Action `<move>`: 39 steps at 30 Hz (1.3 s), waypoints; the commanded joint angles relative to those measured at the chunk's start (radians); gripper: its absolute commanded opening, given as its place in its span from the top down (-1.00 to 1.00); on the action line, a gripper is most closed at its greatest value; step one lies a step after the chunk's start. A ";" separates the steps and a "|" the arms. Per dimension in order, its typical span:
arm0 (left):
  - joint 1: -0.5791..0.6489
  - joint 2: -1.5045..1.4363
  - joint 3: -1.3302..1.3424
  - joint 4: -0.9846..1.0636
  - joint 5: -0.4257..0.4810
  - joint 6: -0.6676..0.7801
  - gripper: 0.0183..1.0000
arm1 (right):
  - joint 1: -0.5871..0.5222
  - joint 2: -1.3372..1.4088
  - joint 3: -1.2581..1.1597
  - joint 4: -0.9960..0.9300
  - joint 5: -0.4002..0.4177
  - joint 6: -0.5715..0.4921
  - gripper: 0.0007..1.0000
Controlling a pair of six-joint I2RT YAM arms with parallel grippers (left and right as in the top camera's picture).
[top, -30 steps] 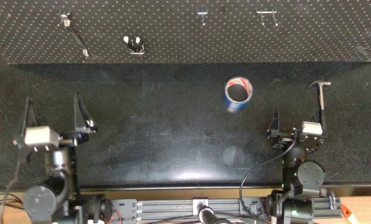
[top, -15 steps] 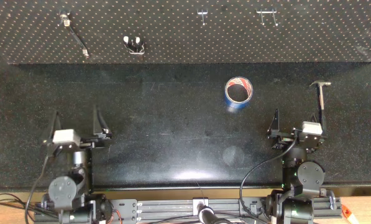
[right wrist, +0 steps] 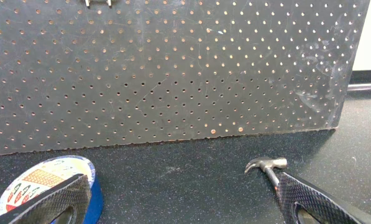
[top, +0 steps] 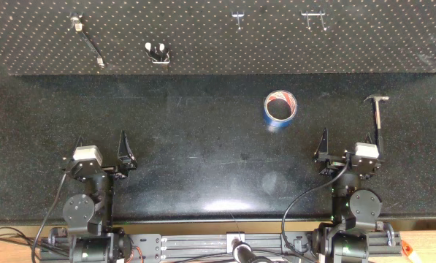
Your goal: Place Tools Onto Pegboard
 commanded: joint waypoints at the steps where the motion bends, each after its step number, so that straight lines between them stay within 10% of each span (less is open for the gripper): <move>1: -0.006 -0.011 -0.001 -0.011 0.011 -0.013 -0.99 | -0.005 -0.011 -0.004 -0.005 -0.009 -0.011 -0.94; 39: -0.004 -0.010 -0.001 -0.011 0.011 -0.013 -0.99 | 0.005 0.034 0.014 0.021 -0.006 -0.007 -0.95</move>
